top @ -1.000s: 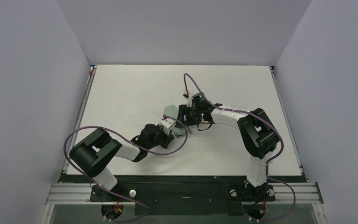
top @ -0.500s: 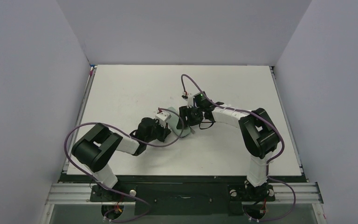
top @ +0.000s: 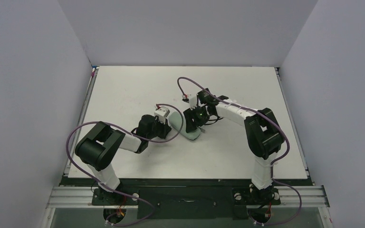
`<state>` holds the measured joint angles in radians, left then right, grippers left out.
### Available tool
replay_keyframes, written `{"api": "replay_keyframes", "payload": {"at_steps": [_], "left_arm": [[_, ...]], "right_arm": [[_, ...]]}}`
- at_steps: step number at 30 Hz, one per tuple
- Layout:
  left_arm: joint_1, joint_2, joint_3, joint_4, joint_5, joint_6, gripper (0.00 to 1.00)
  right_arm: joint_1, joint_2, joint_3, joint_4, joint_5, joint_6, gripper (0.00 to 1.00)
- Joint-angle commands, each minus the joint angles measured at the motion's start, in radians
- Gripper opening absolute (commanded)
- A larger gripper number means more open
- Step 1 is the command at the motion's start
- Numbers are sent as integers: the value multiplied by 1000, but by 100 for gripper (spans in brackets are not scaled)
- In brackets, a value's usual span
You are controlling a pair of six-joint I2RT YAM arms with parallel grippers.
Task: Open the umbrella
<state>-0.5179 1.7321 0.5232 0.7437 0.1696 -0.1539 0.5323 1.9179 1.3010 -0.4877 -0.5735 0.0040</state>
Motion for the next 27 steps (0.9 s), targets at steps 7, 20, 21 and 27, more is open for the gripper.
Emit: {"api": "replay_keyframes", "payload": {"at_steps": [7,20,21,27], "left_arm": [[-3,-20,-4,30,120,-38,0],[-19,22,12,67,136,-100,0],[-17,25,13,67,132,-101,0],[-7,45,20,65,134,-124,0]], "right_arm": [[-48,-54,-3,-126,205,-270,64],[-59,-322,-214,74,124,-508,80],[-58,-321,-215,81,112,-554,80],[-6,-285,-193,98,123,-658,81]]}}
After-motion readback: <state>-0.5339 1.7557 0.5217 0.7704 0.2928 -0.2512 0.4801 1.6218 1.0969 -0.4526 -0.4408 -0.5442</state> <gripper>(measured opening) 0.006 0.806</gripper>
